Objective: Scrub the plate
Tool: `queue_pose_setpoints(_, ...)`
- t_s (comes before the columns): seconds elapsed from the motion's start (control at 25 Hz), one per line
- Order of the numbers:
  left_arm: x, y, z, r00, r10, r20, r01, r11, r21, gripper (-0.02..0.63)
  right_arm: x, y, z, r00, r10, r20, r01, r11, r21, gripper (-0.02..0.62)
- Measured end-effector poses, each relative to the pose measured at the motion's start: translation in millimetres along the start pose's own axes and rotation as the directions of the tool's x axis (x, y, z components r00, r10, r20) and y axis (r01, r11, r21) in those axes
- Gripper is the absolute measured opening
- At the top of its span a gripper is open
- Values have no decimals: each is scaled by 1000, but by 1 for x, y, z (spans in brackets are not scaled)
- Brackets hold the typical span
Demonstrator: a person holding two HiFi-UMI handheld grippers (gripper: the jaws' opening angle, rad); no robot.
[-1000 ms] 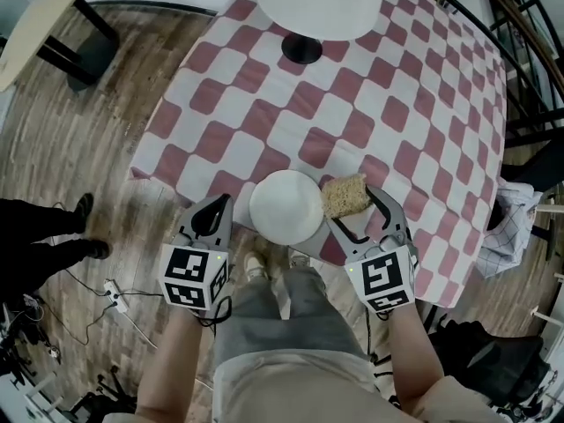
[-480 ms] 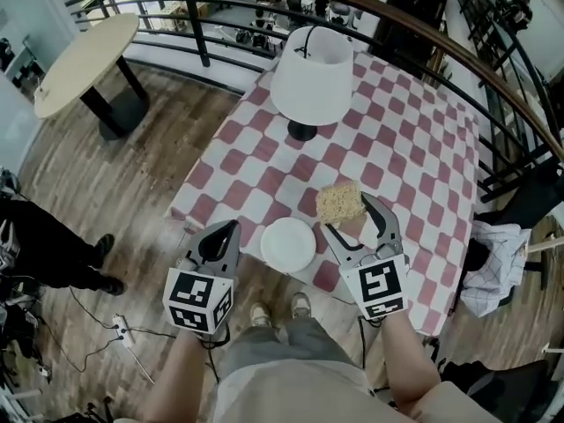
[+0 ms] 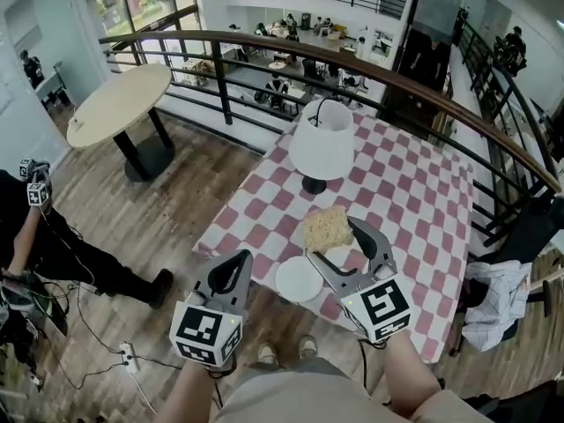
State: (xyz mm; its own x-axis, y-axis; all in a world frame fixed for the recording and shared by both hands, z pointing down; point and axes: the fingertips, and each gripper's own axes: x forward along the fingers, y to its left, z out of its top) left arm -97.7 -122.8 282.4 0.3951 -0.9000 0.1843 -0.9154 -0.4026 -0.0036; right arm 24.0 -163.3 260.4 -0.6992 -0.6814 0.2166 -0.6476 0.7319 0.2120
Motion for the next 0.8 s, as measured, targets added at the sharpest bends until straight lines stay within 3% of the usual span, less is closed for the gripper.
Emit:
queue_pose_setpoints(0.24,-31,-10,33,997,14,69,-19,997,71,14,-27,29,62,991,68,117,-59,995,-75,330)
queue_pose_setpoints(0.36,-50,-10,52,988,52,148,-66,994,85,14,-37,46,78,981,97,171,-87,994,-64,330)
queue_pose_setpoints(0.44,-63,-14,59,981,70,179,-89,991,102,14,-41,55,79,978,108,177,-100,994,-53,330)
queue_pose_setpoints(0.6,-77,-20,51,985,84,152,-104,987,125,14,-42,66,61,987,116,114,-108,991,-77,330)
queue_pose_setpoints(0.8,-81,-32,35,991,57,118,-71,990,123,14,-45,71,40,989,117,89,-112,992,-50,330)
